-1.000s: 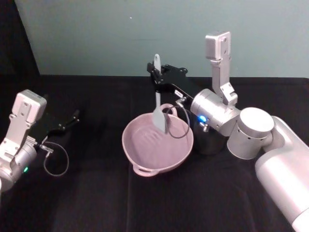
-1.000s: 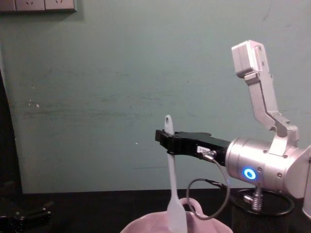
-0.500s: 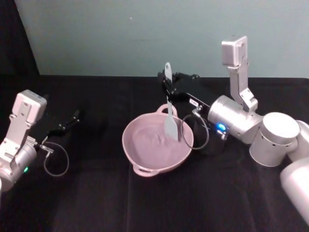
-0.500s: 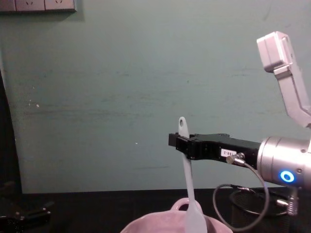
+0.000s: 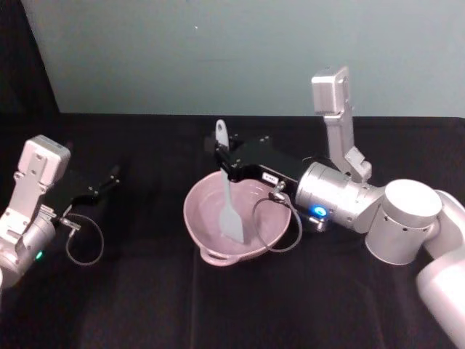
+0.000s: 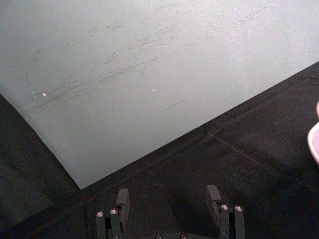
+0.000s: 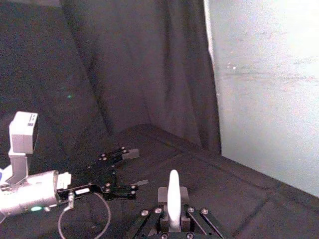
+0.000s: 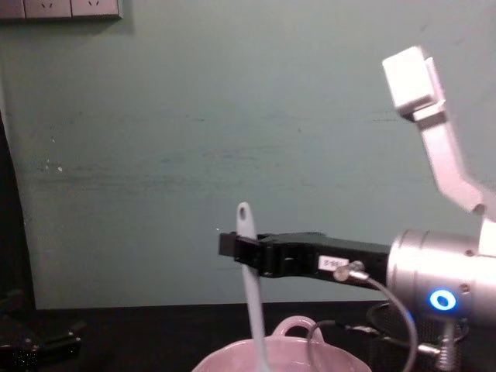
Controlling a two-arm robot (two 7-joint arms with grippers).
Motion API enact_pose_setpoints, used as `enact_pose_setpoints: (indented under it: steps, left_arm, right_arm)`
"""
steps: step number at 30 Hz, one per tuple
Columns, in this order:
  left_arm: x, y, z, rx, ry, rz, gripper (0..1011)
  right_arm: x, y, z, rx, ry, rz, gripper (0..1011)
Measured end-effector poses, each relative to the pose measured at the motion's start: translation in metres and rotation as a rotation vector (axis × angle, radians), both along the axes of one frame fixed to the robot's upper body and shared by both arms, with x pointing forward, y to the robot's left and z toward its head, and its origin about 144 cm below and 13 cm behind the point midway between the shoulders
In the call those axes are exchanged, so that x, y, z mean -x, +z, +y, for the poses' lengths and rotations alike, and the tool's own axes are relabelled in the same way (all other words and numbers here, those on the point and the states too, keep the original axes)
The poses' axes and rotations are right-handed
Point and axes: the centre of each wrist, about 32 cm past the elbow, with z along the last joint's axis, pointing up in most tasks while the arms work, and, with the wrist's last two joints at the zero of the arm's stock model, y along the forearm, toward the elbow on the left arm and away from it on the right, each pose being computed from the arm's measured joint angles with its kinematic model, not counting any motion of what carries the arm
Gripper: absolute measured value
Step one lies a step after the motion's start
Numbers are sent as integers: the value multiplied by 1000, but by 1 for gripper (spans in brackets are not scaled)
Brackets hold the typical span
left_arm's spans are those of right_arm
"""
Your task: Use the one hand to pick up the spoon and stir the clear water in the bowl.
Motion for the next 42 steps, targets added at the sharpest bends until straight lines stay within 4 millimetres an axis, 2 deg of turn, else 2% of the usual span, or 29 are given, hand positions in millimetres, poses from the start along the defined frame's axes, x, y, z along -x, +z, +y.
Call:
enact_pose_setpoints:
  steps: [6, 12, 18, 30, 36, 42]
  left_arm:
    - [0, 0, 0, 0, 0, 0, 1011]
    - [0, 0, 0, 0, 0, 0, 1011]
    - [0, 0, 0, 0, 0, 0, 1011]
    - [0, 0, 0, 0, 0, 0, 1011]
    - [0, 0, 0, 0, 0, 0, 1011]
    - [0, 0, 0, 0, 0, 0, 1011]
  right_arm:
    - [-6, -6, 18, -20, 5, 0, 121]
    - [-23, -12, 33, -30, -38, -21, 121]
    - [-37, -18, 34, -44, -99, -36, 121]
    - [-41, -18, 16, -5, -203, -117, 121]
    - [-34, -15, -1, 36, -216, -130, 121]
    - [-20, -11, -18, 35, -169, -101, 121]
